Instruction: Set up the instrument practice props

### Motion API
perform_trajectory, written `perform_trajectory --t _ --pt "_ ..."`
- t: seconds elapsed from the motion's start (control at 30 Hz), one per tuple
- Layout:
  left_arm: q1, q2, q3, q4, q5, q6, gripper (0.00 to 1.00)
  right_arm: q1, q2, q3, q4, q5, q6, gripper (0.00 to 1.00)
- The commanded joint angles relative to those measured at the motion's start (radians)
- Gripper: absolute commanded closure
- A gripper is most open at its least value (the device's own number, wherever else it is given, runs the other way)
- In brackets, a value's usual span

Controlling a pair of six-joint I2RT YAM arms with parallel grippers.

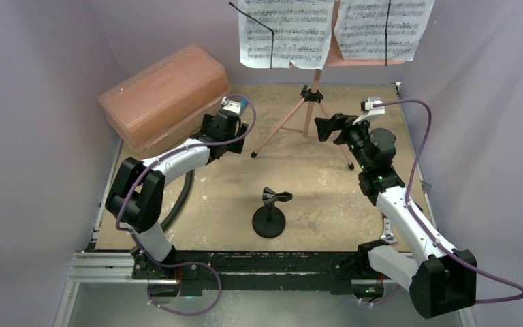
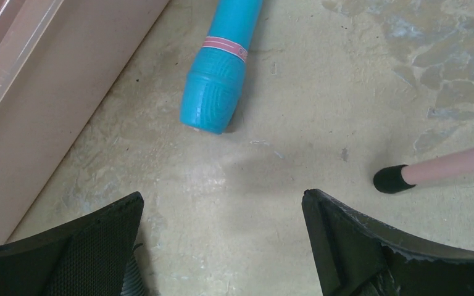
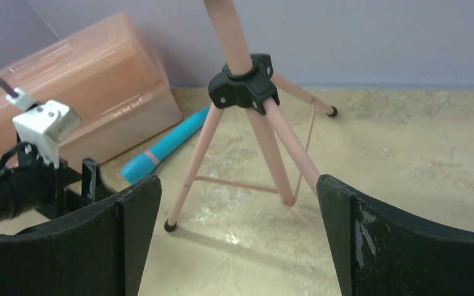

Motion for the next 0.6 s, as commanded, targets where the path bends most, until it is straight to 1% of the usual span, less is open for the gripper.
perform_trajectory --t 0.0,0.13,0.2,0.3,0.4,0.57 --pt "0.073 0.040 0.087 -0.052 0.186 -0.012 0.00 -0.002 -0.037 0.040 -0.103 -0.020 0.023 0.02" --pt "0.119 0.116 0.166 -0.064 0.219 0.025 0.01 -0.002 -0.060 0.043 -0.174 -0.033 0.036 0.02" --pt "0.121 0.159 0.218 -0.091 0.195 0.073 0.01 -0.002 -0.077 0.039 -0.198 -0.033 0.046 0.02" --pt "0.127 0.215 0.277 -0.108 0.155 0.108 0.01 -0.002 -0.097 0.030 -0.212 -0.030 0.066 0.02" --pt "0.137 0.267 0.313 -0.087 0.157 0.127 0.01 -0.002 -0.106 0.030 -0.223 -0.025 0.072 0.02" --pt "0.159 0.370 0.404 -0.123 0.170 0.144 0.02 -0.002 -0.103 0.029 -0.229 -0.015 0.080 0.02"
